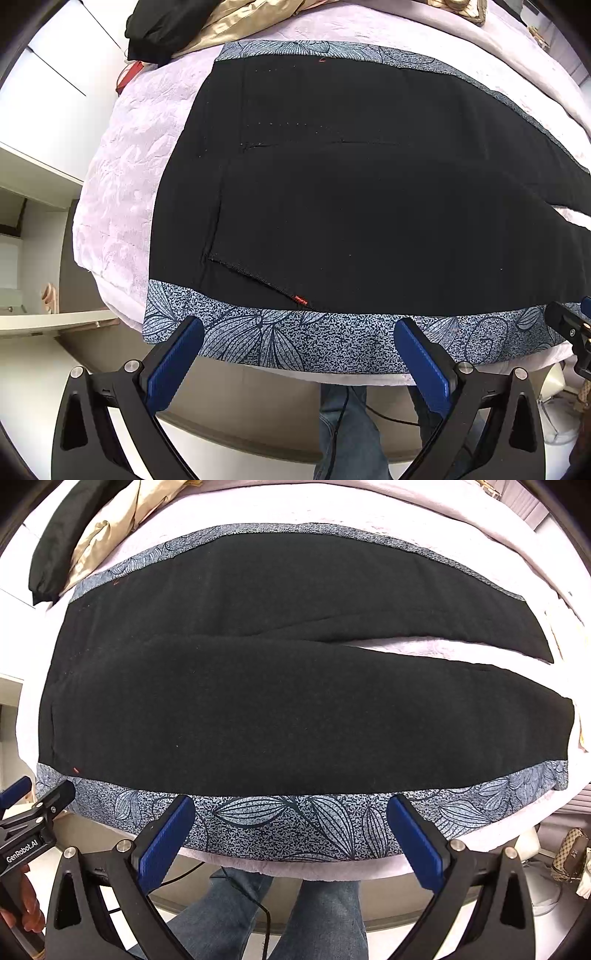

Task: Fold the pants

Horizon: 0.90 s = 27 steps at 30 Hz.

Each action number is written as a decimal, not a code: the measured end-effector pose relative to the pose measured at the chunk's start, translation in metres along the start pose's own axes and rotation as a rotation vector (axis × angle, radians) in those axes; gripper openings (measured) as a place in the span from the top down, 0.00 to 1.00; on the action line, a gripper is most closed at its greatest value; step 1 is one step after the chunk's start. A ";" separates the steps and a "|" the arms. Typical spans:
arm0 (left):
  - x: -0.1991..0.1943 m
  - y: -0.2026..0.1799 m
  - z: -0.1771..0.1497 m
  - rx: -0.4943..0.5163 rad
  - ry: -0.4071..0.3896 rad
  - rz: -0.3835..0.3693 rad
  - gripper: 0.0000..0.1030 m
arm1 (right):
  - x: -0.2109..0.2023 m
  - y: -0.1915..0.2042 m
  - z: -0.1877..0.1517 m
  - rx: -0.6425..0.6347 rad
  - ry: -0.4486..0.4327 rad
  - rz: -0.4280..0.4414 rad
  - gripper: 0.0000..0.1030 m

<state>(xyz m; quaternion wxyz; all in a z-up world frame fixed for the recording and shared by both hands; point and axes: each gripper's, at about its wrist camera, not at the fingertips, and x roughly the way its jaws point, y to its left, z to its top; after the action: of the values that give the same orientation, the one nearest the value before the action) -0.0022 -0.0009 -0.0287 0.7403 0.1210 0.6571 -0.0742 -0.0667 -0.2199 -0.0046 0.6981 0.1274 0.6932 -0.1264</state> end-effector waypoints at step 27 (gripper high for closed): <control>0.009 0.003 -0.003 0.012 -0.005 0.007 0.00 | 0.002 -0.006 -0.008 0.014 0.000 0.007 0.00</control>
<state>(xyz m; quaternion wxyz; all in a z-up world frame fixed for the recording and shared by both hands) -0.0030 0.0029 -0.0381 0.7417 0.1274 0.6542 -0.0757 -0.0760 -0.2227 -0.0071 0.6975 0.1347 0.6919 -0.1291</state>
